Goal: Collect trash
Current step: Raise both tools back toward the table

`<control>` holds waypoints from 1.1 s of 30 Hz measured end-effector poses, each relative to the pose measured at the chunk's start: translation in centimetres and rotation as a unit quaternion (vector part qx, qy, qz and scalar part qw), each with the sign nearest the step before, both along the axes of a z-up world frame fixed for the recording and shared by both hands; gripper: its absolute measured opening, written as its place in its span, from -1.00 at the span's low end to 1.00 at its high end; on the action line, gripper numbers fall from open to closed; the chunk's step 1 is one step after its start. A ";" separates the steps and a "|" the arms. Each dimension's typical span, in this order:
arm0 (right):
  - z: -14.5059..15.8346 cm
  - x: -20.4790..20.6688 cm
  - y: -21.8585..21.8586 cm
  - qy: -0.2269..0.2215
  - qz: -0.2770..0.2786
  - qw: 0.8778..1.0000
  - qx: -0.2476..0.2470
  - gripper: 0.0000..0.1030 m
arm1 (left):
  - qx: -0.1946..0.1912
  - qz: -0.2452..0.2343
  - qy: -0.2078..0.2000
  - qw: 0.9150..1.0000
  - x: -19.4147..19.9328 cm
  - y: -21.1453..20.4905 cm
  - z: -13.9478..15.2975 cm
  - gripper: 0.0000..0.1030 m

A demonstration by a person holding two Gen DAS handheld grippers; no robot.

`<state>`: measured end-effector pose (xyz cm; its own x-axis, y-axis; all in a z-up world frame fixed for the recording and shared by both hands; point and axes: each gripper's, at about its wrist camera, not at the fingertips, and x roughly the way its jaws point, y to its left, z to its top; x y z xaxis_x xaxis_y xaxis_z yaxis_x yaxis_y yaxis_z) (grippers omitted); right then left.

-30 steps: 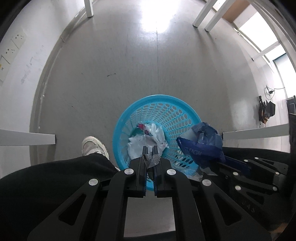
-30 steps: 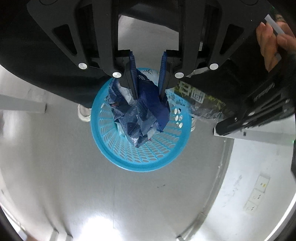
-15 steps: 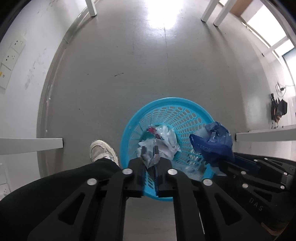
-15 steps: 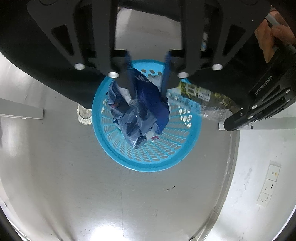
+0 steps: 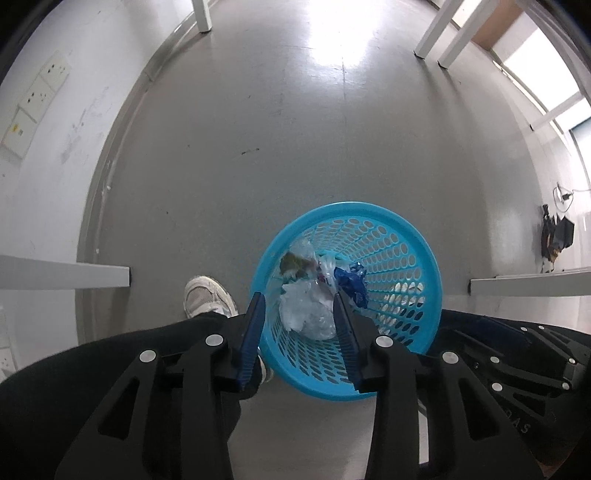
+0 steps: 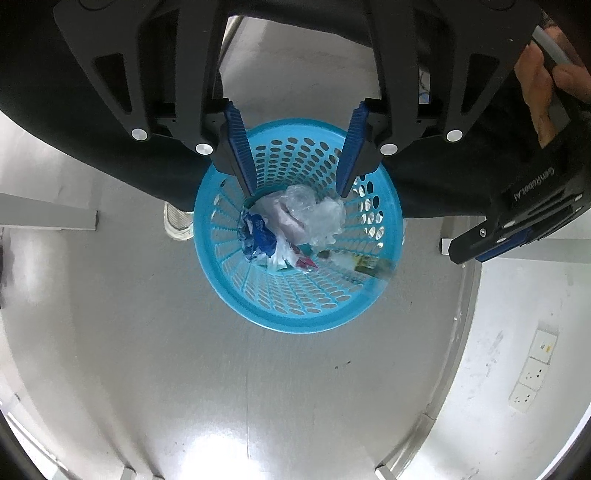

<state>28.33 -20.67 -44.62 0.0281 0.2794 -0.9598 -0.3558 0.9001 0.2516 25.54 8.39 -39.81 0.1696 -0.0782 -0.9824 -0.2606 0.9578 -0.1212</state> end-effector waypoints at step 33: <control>18.4 -14.0 -6.0 -0.242 0.043 0.966 0.075 0.20 | 0.040 -0.079 -0.199 0.976 -14.9 -3.6 16.3 0.20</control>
<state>14.30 -26.66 -26.26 0.4341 0.4367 -0.7879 -0.5373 0.8275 0.1626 10.65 4.74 -23.47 0.5318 -0.0598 -0.8448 -0.0571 0.9927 -0.1062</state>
